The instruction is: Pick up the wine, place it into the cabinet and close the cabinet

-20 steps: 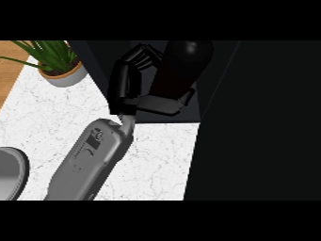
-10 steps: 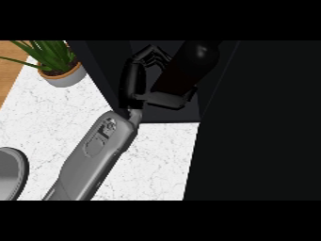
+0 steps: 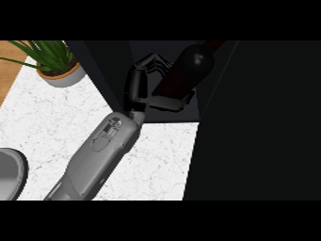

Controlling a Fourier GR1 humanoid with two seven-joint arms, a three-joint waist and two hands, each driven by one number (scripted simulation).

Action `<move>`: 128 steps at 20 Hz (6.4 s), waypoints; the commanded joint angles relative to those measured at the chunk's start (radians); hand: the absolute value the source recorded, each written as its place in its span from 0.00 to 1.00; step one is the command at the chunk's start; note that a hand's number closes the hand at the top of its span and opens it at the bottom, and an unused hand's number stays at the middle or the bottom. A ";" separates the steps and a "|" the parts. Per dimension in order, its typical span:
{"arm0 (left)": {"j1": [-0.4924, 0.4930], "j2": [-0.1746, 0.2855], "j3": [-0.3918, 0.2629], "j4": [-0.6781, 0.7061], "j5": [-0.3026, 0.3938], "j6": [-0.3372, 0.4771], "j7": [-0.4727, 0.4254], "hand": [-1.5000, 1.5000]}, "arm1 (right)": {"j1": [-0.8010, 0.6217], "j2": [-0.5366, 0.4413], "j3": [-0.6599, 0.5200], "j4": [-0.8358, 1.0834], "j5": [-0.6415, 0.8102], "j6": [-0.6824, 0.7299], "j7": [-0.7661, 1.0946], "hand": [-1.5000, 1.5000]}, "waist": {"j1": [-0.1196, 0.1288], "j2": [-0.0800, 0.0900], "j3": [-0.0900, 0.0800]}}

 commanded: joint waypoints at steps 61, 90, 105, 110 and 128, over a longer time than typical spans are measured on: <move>-0.315 0.001 0.173 0.899 0.305 0.010 -0.419 1.00 | -0.043 0.074 0.053 0.021 -0.051 0.046 -0.060 0.00 | -0.073 0.037 -0.003; -0.123 0.000 0.199 0.860 0.445 -0.244 -0.418 1.00 | -0.076 0.114 0.065 0.057 -0.083 0.047 -0.081 0.00 | -0.154 0.038 -0.006; -0.205 0.000 0.144 0.819 0.495 -0.131 -0.370 1.00 | -0.072 0.118 0.050 0.069 -0.099 0.053 -0.087 0.00 | -0.162 0.038 -0.005; -0.248 0.000 0.137 0.805 0.516 -0.095 -0.378 1.00 | -0.017 0.102 0.033 0.050 -0.124 0.090 -0.105 0.00 | -0.163 0.041 -0.002; -0.406 0.000 0.158 0.879 0.553 -0.054 -0.236 1.00 | -0.003 0.095 -0.006 0.059 -0.125 0.095 -0.126 0.00 | -0.127 0.049 -0.002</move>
